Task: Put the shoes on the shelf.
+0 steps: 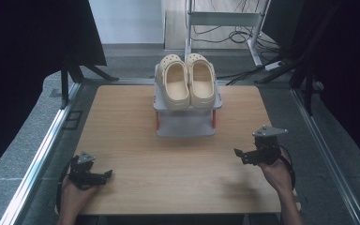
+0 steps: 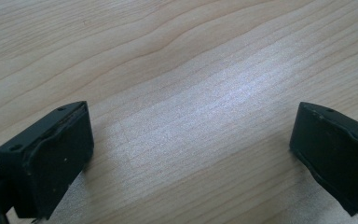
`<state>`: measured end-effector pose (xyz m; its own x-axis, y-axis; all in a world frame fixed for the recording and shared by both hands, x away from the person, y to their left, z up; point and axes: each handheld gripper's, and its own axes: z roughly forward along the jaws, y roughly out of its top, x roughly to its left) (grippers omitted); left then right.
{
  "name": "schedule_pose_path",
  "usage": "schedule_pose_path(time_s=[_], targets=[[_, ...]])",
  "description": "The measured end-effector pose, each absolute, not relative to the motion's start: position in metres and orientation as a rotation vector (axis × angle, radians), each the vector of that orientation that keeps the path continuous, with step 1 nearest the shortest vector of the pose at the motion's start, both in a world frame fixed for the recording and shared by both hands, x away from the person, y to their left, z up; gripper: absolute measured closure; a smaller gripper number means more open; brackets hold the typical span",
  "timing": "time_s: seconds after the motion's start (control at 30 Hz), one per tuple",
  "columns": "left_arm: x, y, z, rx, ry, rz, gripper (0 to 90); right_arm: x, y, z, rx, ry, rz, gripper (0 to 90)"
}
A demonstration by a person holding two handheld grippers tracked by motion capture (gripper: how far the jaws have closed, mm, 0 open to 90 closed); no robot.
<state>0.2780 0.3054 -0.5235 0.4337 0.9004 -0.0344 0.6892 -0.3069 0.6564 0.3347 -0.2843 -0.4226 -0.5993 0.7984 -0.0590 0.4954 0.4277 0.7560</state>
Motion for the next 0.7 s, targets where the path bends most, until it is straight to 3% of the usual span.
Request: schedule_pose_path(time_s=[0.53,0.7], targets=[[0.278,0.305,-0.523,2.09,1.333,0.458,0.0,0.316,-0.282,-0.509,1.205,2.333,0.972,0.0],[0.278,0.305,-0.523,2.09,1.332,0.458,0.0,0.315,-0.28,-0.519,1.208,2.343,0.948,0.0]])
